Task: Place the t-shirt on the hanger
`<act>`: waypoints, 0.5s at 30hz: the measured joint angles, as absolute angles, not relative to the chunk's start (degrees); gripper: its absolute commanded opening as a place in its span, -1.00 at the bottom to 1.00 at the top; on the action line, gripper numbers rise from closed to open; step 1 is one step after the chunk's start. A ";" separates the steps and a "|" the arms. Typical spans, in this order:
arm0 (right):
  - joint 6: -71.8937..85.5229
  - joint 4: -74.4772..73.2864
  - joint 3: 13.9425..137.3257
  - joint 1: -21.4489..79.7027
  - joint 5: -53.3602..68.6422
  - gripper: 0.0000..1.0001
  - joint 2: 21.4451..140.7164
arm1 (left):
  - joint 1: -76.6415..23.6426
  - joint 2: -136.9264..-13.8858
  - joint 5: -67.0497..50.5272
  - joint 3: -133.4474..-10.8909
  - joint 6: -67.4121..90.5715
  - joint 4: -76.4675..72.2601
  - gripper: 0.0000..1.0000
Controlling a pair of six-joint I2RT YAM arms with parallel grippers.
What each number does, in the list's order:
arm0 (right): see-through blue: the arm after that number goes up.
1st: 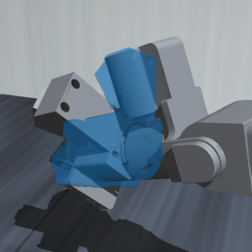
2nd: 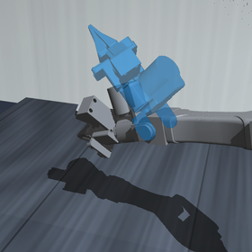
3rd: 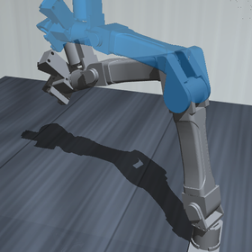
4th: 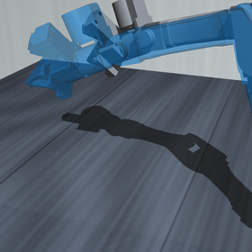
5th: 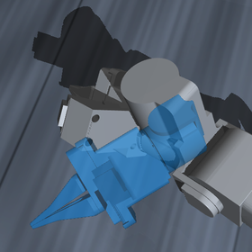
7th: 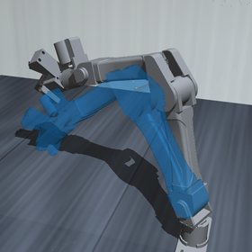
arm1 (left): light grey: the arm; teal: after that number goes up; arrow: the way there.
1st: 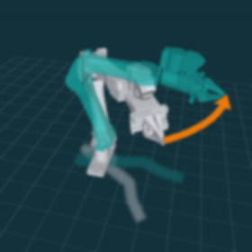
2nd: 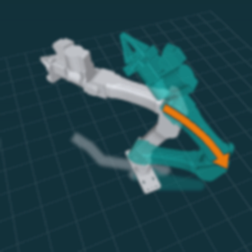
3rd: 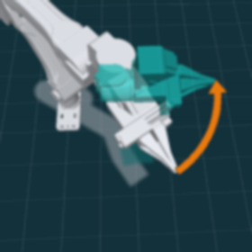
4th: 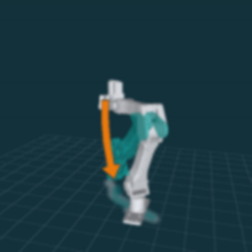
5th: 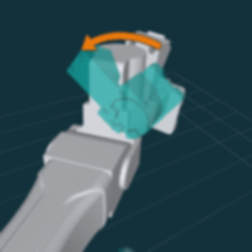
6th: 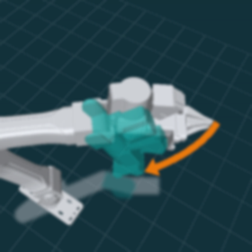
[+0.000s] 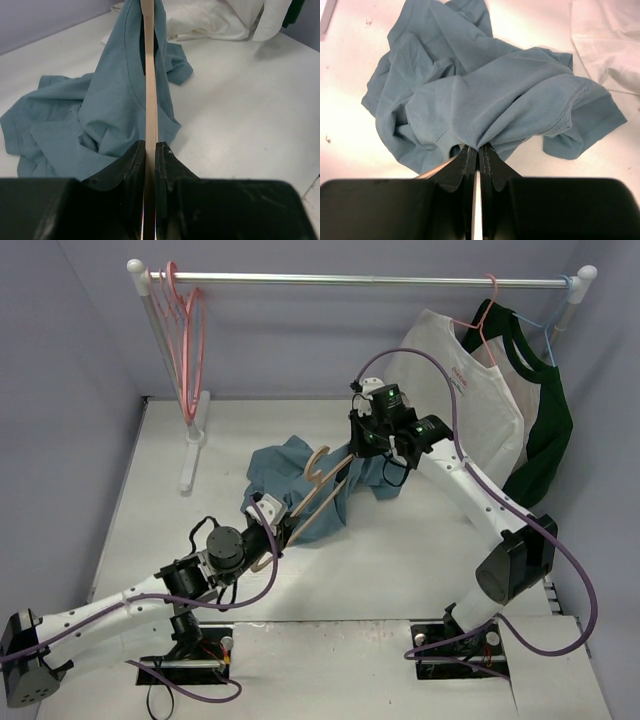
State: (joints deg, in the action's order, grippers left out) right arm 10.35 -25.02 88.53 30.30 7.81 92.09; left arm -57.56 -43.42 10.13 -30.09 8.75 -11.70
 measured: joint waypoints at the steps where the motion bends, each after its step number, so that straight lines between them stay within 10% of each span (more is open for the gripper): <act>1: 10.35 -25.32 89.14 30.30 7.57 -0.90 92.09 | -58.52 -44.01 11.62 -30.09 8.08 -12.78 -1.00; 15: 10.44 -28.75 97.89 30.30 6.72 -0.96 92.07 | -61.45 -54.48 19.59 -32.08 2.35 -28.23 -1.00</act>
